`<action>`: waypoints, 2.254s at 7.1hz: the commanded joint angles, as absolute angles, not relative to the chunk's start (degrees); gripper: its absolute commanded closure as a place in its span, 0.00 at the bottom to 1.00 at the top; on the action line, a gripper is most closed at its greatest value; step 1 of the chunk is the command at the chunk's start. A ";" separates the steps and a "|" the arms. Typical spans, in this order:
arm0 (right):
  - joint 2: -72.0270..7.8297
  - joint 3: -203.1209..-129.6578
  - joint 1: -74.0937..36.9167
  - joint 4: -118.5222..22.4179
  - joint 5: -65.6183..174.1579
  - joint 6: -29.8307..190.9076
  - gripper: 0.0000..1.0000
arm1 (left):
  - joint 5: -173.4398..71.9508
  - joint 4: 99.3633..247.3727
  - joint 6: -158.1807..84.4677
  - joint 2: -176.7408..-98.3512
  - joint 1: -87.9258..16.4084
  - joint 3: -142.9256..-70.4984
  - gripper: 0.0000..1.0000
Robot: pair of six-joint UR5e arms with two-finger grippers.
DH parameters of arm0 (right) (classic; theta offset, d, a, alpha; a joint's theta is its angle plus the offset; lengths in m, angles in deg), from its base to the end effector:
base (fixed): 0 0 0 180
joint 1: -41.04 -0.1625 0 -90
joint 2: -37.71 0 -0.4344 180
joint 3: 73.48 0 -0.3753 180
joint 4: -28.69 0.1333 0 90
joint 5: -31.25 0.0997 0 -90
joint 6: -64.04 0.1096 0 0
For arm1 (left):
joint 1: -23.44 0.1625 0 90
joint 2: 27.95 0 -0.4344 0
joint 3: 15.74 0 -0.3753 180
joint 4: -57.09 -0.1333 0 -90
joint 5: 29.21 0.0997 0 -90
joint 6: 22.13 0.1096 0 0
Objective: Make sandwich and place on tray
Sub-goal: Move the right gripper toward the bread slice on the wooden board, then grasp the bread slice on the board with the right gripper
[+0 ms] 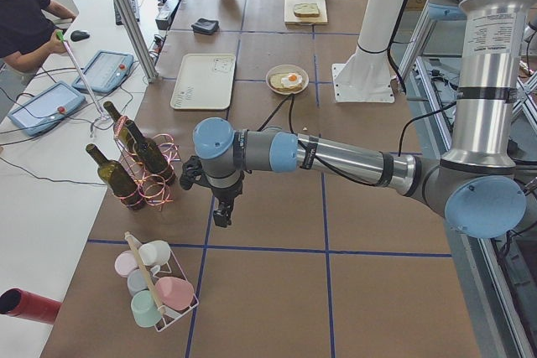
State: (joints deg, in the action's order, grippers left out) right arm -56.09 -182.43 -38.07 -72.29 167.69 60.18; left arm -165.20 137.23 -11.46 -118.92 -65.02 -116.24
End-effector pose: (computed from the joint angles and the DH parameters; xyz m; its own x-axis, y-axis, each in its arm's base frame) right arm -0.0299 -0.4407 0.5659 0.6526 -0.2475 0.7162 0.2329 0.9649 0.1212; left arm -0.0416 -0.4783 0.5955 0.6770 0.2232 -0.7013 -0.1549 0.9748 0.1607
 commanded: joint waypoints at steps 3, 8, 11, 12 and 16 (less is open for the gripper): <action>-57.74 -182.73 -30.72 -61.69 171.09 73.16 0.00 | -165.27 144.36 -11.49 -118.21 -64.98 -115.94 0.00; -76.62 -177.84 -16.27 -14.35 159.83 104.28 0.00 | -168.78 144.89 -11.67 -118.13 -64.89 -116.55 0.00; -77.42 -176.23 -7.83 -5.86 158.60 118.26 0.00 | -168.87 144.89 -11.67 -117.95 -64.89 -116.90 0.00; -77.95 -175.44 -6.17 -5.85 157.82 118.27 0.04 | -168.78 144.89 -11.67 -117.95 -64.89 -116.90 0.00; -78.39 -174.65 -4.49 -5.76 157.63 118.44 0.27 | -168.87 144.89 -11.67 -117.86 -64.89 -116.99 0.00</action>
State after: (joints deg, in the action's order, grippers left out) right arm -78.26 -175.03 -5.37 -5.84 157.59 118.41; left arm -168.80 144.89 -11.67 -117.88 -64.89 -116.93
